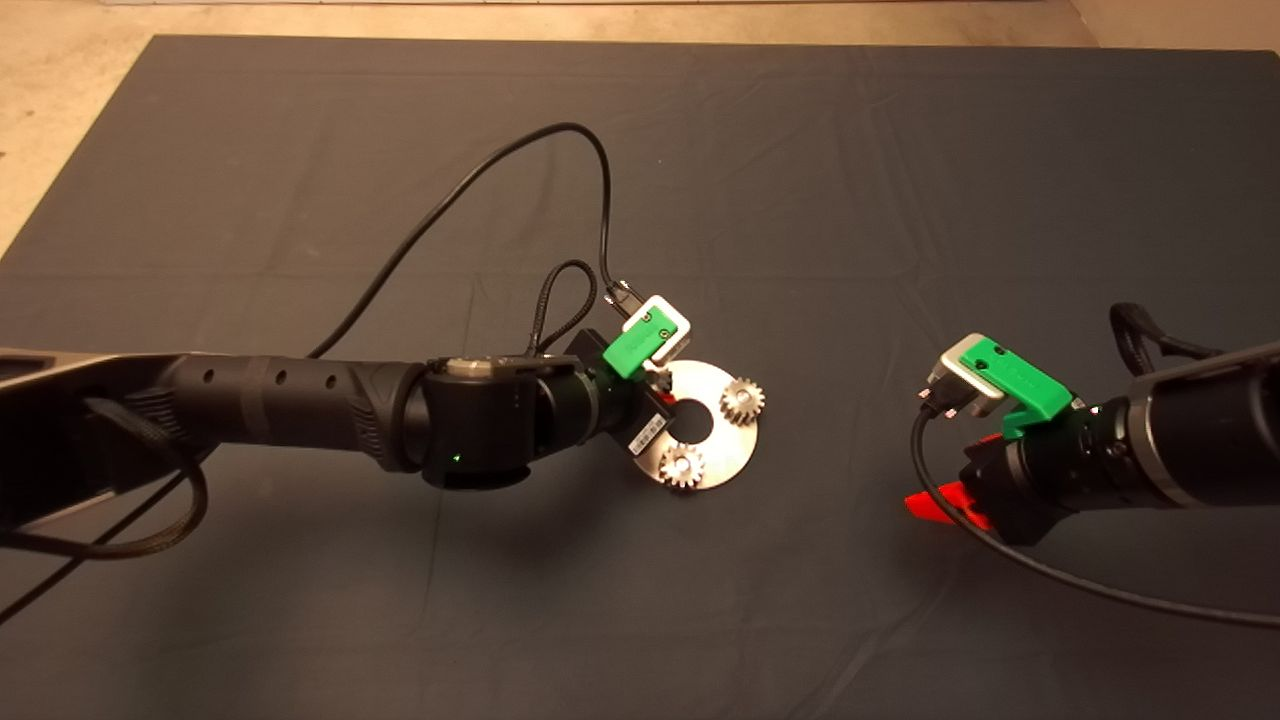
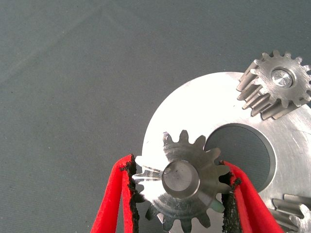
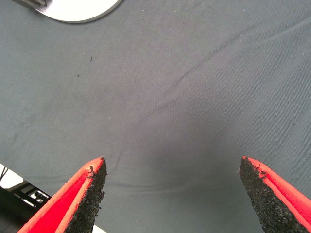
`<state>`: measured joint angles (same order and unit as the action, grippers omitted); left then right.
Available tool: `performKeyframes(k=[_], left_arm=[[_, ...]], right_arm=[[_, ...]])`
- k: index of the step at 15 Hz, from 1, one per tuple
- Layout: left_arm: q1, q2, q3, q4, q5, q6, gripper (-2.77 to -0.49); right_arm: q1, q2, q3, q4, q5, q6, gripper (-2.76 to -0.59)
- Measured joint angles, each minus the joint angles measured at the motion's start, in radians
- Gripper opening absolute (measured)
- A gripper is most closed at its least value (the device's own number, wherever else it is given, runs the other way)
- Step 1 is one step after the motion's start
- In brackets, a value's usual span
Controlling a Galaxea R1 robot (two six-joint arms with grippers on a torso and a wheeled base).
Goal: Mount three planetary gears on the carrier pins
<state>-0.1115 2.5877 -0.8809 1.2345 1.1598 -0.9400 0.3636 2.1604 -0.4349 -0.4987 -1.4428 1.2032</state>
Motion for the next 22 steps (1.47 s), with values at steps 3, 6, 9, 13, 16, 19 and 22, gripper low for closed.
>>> performKeyframes(k=[3,6,9,13,16,19,22], left_arm=[[0.0,0.0,0.0,0.0,0.0,-0.001,-2.51],[0.0,0.0,-0.002,0.0,0.0,0.0,-2.51],[0.0,0.0,-0.015,0.0,-0.002,0.0,-2.51],[0.0,0.0,-0.023,0.001,-0.009,0.0,-2.51],[-0.005,0.003,-0.034,0.002,-0.012,0.0,-2.51],[-0.005,0.006,-0.034,0.002,-0.012,0.0,-2.51],[-0.005,0.006,-0.034,0.002,-0.018,0.0,-2.51]], right_arm=[[0.0,0.0,0.0,0.0,0.0,0.0,-1.33],[0.0,0.0,0.0,0.0,0.0,-0.001,-1.33],[0.0,0.0,0.0,0.001,0.0,-0.001,-1.33],[0.0,0.0,0.0,0.001,-0.001,-0.001,-1.33],[0.0,0.0,0.0,0.001,-0.001,-0.001,-1.33],[0.0,0.0,0.0,0.001,-0.001,-0.001,-1.33],[0.0,0.0,0.0,0.001,-0.001,-0.001,-1.33]])
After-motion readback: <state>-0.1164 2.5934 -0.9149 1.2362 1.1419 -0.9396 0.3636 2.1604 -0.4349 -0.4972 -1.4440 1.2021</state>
